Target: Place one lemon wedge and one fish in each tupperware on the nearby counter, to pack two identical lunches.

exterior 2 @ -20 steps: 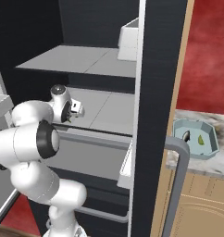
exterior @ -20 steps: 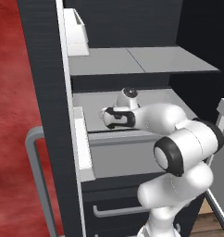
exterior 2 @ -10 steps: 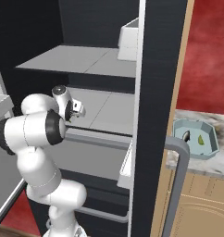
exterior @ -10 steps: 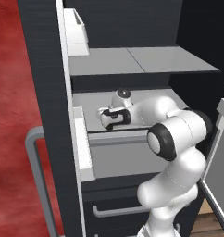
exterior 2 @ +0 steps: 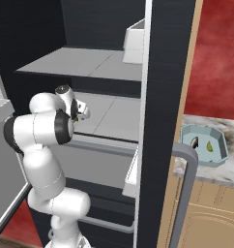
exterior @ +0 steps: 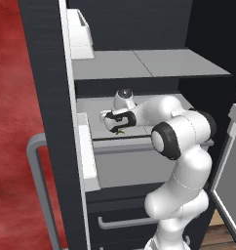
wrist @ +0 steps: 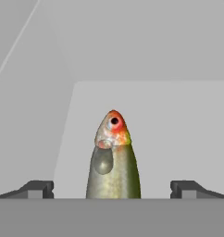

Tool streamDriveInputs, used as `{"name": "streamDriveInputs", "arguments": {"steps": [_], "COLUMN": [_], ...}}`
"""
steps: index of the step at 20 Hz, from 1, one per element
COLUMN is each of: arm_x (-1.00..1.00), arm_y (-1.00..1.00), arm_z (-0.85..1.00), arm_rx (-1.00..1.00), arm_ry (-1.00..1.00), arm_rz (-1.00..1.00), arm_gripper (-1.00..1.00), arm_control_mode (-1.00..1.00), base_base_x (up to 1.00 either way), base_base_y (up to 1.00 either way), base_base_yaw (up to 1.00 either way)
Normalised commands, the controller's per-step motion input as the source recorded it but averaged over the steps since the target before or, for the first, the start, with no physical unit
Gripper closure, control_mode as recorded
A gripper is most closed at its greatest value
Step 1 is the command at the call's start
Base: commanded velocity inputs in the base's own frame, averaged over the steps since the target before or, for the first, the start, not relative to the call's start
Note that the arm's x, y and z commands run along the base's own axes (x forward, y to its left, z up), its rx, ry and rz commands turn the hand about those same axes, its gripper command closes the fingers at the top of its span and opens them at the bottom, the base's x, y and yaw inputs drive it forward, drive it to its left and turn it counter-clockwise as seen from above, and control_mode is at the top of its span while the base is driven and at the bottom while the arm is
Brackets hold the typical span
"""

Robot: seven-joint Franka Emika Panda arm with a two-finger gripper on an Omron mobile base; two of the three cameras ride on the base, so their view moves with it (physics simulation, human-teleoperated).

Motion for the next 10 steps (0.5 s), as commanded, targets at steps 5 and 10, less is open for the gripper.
{"name": "streamDriveInputs", "arguments": {"steps": [5, 10], "arm_x": [-0.08, -0.44], "arm_y": [0.00, 0.00], "arm_z": [-0.82, -1.00], "arm_rx": [-0.06, -0.04], "arm_ry": [0.14, 0.14], "arm_rz": [-0.05, -0.04], "arm_gripper": [-1.00, -1.00], "arm_control_mode": [-1.00, -1.00], "base_base_x": [0.00, 0.00], "base_base_y": [0.00, 0.00], "base_base_yaw": [0.00, 0.00]}}
